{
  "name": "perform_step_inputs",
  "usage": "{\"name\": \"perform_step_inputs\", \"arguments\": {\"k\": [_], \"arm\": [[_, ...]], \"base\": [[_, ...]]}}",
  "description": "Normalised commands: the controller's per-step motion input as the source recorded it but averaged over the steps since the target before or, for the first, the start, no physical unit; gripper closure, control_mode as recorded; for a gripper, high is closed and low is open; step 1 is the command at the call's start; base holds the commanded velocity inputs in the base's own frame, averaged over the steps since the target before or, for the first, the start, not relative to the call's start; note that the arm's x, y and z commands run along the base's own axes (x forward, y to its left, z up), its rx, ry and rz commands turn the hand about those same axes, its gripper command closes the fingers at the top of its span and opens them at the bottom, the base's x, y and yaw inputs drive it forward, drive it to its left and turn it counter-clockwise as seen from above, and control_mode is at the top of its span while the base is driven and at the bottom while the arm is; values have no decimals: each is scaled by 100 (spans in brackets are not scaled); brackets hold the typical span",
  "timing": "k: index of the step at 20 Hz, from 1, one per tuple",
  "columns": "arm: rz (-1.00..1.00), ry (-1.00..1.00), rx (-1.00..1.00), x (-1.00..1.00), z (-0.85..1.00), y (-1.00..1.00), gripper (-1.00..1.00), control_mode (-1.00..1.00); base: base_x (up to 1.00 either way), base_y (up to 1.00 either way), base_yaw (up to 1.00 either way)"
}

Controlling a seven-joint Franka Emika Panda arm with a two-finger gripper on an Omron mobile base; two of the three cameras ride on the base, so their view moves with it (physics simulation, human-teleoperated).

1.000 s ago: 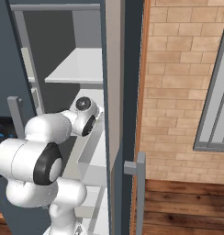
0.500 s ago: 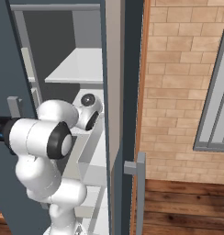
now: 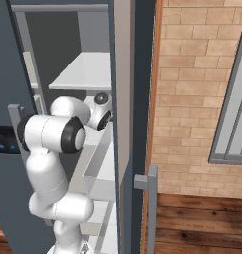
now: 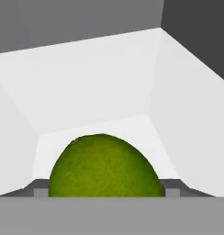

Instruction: Place the liquor on the top shelf of the fridge to keep it out of children's reach, and place the lime and tangerine on lower shelves for easy access.

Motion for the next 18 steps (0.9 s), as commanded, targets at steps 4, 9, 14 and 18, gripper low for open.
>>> {"name": "perform_step_inputs", "arguments": {"k": [4,9,14,18], "arm": [[3,0,0,36,-62,-5,-100,-100],[3,0,0,19,-58,-1,-100,-100],[5,0,0,-19,-14,0,-100,-100],[6,0,0,-59,0,0,-100,-100]], "base": [[0,0,0],[0,0,0],[0,0,0],[0,0,0]]}}
